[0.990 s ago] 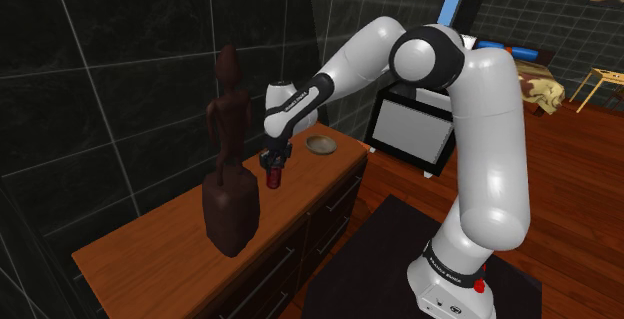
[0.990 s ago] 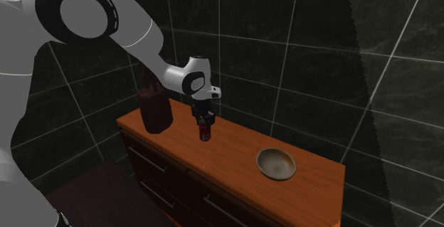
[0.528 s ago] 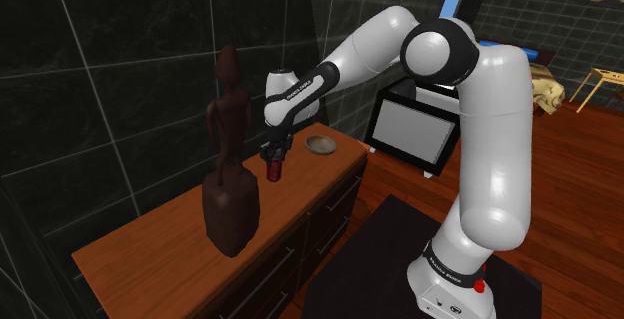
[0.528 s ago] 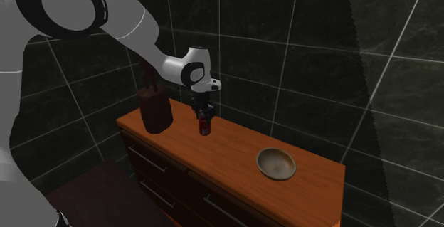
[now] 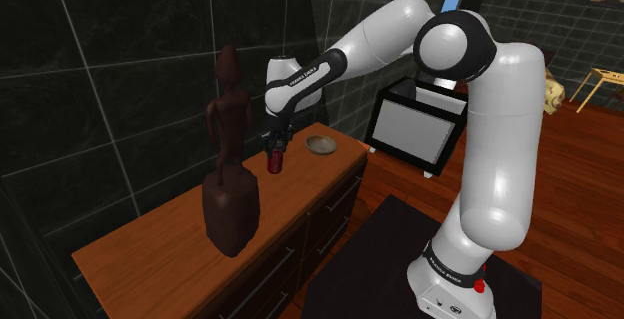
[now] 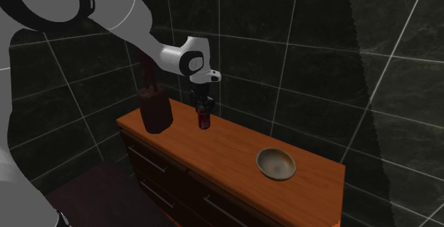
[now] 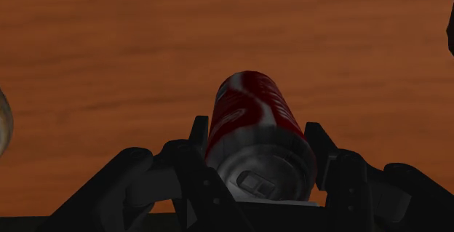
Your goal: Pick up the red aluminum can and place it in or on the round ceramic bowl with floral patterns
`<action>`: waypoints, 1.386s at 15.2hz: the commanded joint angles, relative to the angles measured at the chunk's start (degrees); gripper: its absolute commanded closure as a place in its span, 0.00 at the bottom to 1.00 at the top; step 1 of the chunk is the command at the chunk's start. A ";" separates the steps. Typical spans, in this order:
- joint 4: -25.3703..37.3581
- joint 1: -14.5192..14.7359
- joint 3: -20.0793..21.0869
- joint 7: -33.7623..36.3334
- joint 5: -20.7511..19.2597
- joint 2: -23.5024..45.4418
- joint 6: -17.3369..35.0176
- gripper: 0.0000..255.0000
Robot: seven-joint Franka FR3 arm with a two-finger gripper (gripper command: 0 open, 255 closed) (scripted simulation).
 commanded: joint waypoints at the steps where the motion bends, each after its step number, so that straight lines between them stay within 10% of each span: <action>1: 0.46 0.02 0.00 0.02 -0.01 -0.99 -1.44 1.00; 21: 15.04 -14.74 -5.55 -21.37 2.98 5.32 -9.82 1.00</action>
